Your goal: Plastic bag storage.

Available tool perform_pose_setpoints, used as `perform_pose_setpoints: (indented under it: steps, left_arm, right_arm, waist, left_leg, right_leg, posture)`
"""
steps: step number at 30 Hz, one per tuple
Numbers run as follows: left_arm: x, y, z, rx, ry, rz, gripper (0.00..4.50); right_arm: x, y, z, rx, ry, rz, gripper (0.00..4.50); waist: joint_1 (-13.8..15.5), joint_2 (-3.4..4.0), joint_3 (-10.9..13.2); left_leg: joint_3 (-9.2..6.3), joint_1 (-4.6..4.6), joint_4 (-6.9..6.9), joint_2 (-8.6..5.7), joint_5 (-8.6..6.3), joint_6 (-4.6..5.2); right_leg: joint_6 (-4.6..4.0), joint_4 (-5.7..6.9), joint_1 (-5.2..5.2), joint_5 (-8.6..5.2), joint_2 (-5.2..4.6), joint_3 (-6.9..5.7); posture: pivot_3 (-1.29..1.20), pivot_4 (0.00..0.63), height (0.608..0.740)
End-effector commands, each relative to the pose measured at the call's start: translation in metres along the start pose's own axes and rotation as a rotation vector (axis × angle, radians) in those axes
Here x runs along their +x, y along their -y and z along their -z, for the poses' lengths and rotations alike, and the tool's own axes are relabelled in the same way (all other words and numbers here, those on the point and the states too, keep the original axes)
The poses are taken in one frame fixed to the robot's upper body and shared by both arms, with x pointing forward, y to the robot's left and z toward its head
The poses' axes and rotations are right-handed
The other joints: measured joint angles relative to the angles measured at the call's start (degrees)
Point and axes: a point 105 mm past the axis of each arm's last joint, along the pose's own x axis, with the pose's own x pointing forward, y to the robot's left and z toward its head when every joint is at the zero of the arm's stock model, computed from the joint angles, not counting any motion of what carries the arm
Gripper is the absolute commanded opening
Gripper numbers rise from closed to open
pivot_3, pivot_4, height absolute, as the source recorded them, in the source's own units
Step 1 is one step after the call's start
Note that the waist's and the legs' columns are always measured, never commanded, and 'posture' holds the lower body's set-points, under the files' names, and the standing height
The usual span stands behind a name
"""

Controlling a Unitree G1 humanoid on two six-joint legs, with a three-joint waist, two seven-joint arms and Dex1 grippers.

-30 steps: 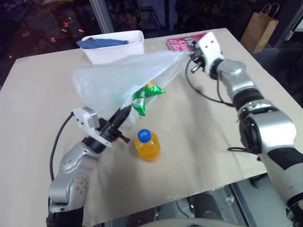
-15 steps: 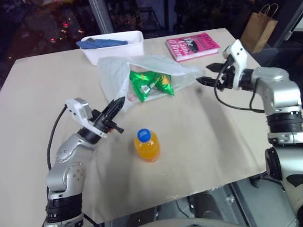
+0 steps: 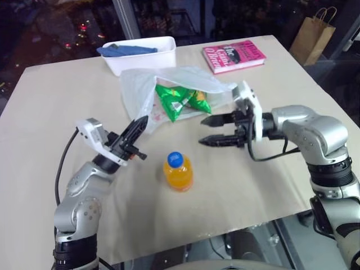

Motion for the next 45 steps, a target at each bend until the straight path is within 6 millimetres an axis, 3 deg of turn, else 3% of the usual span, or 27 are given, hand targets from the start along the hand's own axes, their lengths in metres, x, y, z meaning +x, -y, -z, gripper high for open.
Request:
perform_pose_setpoints:
  steps: [1, 6, 9, 16, 26, 28, 32, 35, 39, 45]
  left_arm:
    - [-0.001, 0.008, -0.008, 0.029, 0.027, 0.019, 0.0]
    - [-0.002, 0.008, -0.006, 0.03, 0.021, 0.018, 0.0]
    - [-0.002, 0.008, -0.005, 0.033, 0.016, 0.017, 0.0]
    - [-0.003, 0.009, -0.003, 0.037, 0.004, 0.016, 0.0]
    - [-0.006, 0.009, 0.0, 0.041, -0.012, 0.012, 0.0]
    - [-0.006, 0.009, 0.0, 0.042, -0.013, 0.01, 0.0]
    - [-0.008, 0.008, 0.002, 0.042, -0.018, 0.004, 0.0]
    - [-0.008, 0.007, 0.003, 0.041, -0.019, 0.003, 0.0]
    - [-0.006, 0.007, 0.003, 0.04, -0.02, 0.009, 0.0]
    - [-0.003, 0.008, 0.003, 0.037, -0.019, 0.025, 0.0]
  right_arm:
    - [0.004, -0.015, 0.003, -0.102, -0.046, -0.081, 3.54]
    - [0.01, -0.026, 0.013, -0.123, -0.094, -0.17, 3.54]
    - [0.023, -0.022, 0.022, -0.171, -0.127, -0.162, 3.54]
    - [0.049, -0.026, 0.025, -0.199, -0.117, -0.212, 3.54]
    - [0.075, -0.025, 0.024, -0.107, -0.029, -0.211, 3.54]
    - [0.076, -0.025, 0.022, -0.092, -0.013, -0.209, 3.54]
    - [0.073, -0.024, 0.023, -0.077, -0.008, -0.197, 2.52]
    - [0.071, -0.025, 0.022, -0.067, -0.002, -0.194, 2.29]
    - [0.066, -0.016, 0.009, -0.028, 0.064, -0.146, 2.23]
    - [0.048, 0.023, -0.012, 0.074, 0.165, 0.017, 2.23]
  waist:
    - [0.03, 0.0, 0.0]
    - [0.01, -0.01, 0.0]
    - [-0.03, -0.02, -0.01]
    - [0.01, -0.06, -0.03]
    - [-0.09, -0.09, -0.05]
    - [-0.09, -0.09, -0.05]
    - [-0.08, -0.09, -0.05]
    - [-0.08, -0.09, -0.05]
    - [-0.11, -0.1, -0.05]
    - [-0.11, -0.1, -0.04]
  left_leg:
    - [-0.01, 0.0, 0.0, 0.0, 0.0, 0.0]
    - [-0.01, 0.01, 0.02, 0.01, 0.0, 0.0]
    - [-0.01, 0.01, 0.03, 0.01, 0.0, 0.0]
    - [-0.06, 0.0, 0.05, 0.0, 0.0, -0.01]
    - [-0.1, 0.01, 0.05, 0.01, 0.01, -0.02]
    - [-0.12, 0.01, 0.05, 0.01, 0.01, -0.02]
    - [-0.12, 0.0, 0.05, -0.01, 0.01, -0.02]
    - [-0.14, -0.01, 0.05, -0.01, 0.01, -0.02]
    - [-0.14, 0.0, 0.05, 0.0, 0.01, -0.02]
    - [-0.15, 0.0, 0.05, -0.02, 0.01, -0.02]
  right_leg:
    - [0.0, 0.0, 0.01, 0.0, 0.0, -0.01]
    - [0.0, 0.01, 0.03, 0.0, 0.03, -0.03]
    - [0.0, 0.01, 0.03, 0.0, 0.02, -0.03]
    - [0.0, 0.01, 0.03, 0.0, 0.01, -0.06]
    - [0.0, 0.03, 0.03, 0.0, 0.02, -0.09]
    - [0.0, 0.04, 0.03, 0.0, 0.03, -0.11]
    - [0.0, 0.02, 0.03, 0.0, 0.01, -0.11]
    - [0.0, 0.02, 0.03, 0.0, 0.01, -0.13]
    - [0.0, 0.04, 0.03, 0.0, 0.02, -0.13]
    - [-0.01, 0.04, 0.04, 0.0, 0.01, -0.14]
  posture:
    - [0.0, 0.15, 0.74]
    - [0.0, 0.15, 0.74]
    - [0.0, 0.15, 0.74]
    - [0.0, 0.15, 0.74]
    - [0.0, 0.15, 0.74]
    - [0.0, 0.15, 0.74]
    - [0.0, 0.15, 0.74]
    - [0.0, 0.15, 0.74]
    - [0.0, 0.15, 0.74]
    - [0.0, 0.15, 0.74]
